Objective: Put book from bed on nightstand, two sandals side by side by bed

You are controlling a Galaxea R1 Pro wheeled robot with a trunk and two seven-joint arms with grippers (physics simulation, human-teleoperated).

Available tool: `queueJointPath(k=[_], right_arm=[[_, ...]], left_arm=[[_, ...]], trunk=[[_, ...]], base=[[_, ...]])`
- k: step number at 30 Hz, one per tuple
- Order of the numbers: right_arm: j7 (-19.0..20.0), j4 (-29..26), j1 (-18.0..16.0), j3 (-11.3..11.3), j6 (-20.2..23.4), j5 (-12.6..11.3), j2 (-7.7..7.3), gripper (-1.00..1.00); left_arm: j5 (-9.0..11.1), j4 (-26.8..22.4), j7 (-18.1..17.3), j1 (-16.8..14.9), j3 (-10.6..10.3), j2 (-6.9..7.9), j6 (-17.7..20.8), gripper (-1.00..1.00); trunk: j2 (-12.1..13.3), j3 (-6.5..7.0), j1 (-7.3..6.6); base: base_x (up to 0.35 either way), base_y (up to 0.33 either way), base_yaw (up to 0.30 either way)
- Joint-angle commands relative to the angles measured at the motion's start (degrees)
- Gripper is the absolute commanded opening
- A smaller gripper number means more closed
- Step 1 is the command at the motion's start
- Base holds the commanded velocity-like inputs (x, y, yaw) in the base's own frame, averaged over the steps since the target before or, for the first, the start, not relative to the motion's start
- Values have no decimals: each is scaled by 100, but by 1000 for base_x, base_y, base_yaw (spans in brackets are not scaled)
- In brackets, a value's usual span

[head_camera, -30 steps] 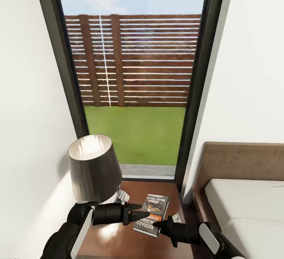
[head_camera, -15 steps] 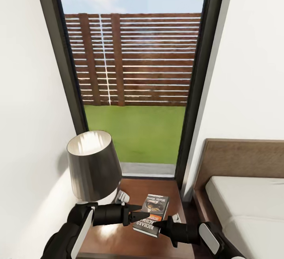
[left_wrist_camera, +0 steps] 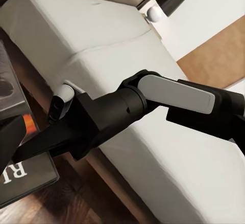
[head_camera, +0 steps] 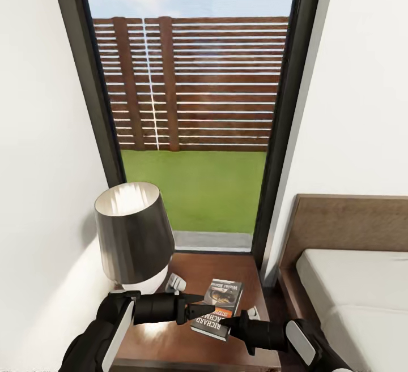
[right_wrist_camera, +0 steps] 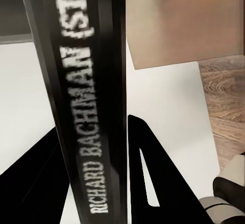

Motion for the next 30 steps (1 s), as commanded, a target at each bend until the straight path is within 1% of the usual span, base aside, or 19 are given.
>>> queueJointPath(k=[1, 30], right_arm=[[30, -1, -4, 25, 5, -9, -6, -100], [30, -2, -4, 30, 5, -3, -6, -100]], left_arm=[[27, 0, 1, -3, -1, 0, 44, 100], [27, 0, 1, -3, -1, 0, 44, 100]], trunk=[[-44, -24, 22], [-1207, -545, 659]], base=[[0, 0, 0], [0, 0, 0]])
